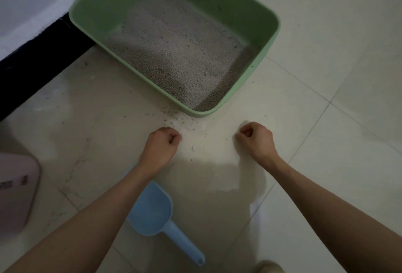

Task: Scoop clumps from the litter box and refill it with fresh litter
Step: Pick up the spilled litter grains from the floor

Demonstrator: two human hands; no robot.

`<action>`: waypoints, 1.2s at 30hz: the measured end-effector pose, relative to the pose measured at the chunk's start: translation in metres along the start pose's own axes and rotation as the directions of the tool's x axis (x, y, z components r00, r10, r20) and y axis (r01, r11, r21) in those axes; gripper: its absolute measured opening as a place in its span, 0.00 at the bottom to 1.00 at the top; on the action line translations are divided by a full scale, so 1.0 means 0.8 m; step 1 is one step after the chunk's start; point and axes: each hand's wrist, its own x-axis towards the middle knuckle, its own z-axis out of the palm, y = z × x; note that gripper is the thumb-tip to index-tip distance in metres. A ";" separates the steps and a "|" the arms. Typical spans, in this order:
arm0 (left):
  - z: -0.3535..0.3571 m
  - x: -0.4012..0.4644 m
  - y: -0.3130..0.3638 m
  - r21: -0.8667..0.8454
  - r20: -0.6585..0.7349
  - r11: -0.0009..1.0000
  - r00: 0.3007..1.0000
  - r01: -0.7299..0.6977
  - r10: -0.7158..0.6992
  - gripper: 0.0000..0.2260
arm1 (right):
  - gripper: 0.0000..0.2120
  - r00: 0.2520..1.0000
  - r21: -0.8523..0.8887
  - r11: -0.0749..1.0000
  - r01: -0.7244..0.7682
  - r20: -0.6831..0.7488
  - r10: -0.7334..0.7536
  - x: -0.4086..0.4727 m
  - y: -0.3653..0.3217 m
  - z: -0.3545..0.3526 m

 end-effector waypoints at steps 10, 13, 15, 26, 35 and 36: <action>0.002 -0.001 -0.001 -0.034 0.057 0.998 0.997 0.056 -0.054 0.09 | 0.05 0.998 0.102 0.995 -0.015 -0.063 0.021 -0.001 0.010 0.002; 0.003 -0.001 0.000 -0.035 0.045 0.998 0.997 0.056 -0.055 0.08 | 0.08 0.992 0.163 0.984 -0.078 -0.089 0.093 -0.001 0.014 -0.004; 0.004 -0.001 0.002 -0.047 0.032 0.998 0.998 0.053 -0.051 0.07 | 0.09 0.992 0.150 0.985 -0.083 -0.084 0.097 -0.002 0.016 -0.006; 0.007 -0.001 0.009 -0.015 0.013 0.999 0.999 0.036 -0.036 0.05 | 0.07 0.999 -0.035 0.998 0.043 -0.001 -0.044 0.000 0.013 -0.002; -0.014 -0.002 0.013 -0.731 0.296 0.564 0.923 0.384 -0.245 0.08 | 0.11 0.905 0.874 0.236 -0.424 0.409 0.114 -0.019 -0.011 -0.008; -0.010 -0.005 0.016 -0.670 0.301 0.631 0.920 0.391 -0.251 0.10 | 0.12 0.900 0.859 0.275 -0.432 0.429 0.073 -0.020 -0.014 -0.007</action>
